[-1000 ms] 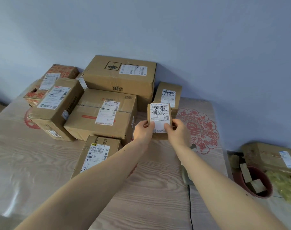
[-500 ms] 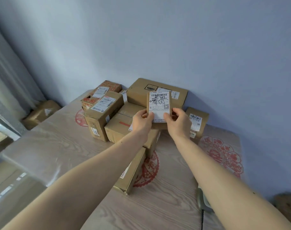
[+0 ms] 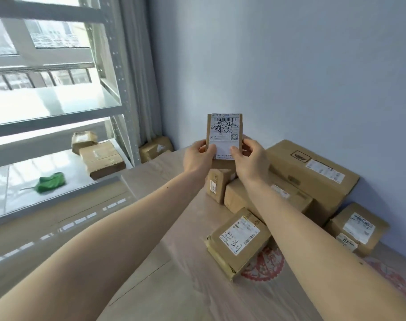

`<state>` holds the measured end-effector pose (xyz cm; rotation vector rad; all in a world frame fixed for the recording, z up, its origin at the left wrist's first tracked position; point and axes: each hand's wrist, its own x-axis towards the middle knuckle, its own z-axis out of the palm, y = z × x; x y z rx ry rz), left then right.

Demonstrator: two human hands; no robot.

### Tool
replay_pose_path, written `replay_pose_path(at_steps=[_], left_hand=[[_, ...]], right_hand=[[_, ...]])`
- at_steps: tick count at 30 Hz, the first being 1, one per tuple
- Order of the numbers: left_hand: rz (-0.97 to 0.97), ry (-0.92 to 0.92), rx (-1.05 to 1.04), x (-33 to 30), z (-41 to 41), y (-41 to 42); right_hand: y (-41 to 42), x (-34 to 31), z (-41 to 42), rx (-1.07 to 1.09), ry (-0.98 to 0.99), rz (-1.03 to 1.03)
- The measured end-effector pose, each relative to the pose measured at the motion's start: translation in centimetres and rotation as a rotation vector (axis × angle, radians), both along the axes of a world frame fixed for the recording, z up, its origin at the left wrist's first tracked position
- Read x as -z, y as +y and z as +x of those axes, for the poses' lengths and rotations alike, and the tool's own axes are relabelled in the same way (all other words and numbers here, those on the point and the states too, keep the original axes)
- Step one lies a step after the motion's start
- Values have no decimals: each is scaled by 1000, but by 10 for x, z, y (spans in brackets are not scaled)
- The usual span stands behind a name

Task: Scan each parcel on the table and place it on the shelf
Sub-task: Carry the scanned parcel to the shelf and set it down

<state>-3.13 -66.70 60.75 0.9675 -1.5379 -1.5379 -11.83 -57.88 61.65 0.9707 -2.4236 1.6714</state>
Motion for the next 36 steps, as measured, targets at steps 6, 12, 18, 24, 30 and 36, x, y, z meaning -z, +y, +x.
replay_pose_path(at_steps=[6, 12, 18, 24, 30, 36], left_hand=[[-20, 48, -134, -29, 92, -74], [-66, 91, -224, -61, 184, -152], [-139, 110, -209, -100, 261, -221], [-227, 113, -183, -132, 296, -284], [-319, 109, -173, -162, 292, -353], [-388, 114, -209, -191, 272, -425]], right_hand=[[-93, -27, 76, -180, 46, -59], [-185, -55, 158, -291, 46, -120], [-270, -83, 223, -378, 64, -193], [-342, -114, 251, -420, 106, -257], [-413, -149, 245, -411, 174, -289], [-492, -183, 222, -432, 194, -310]])
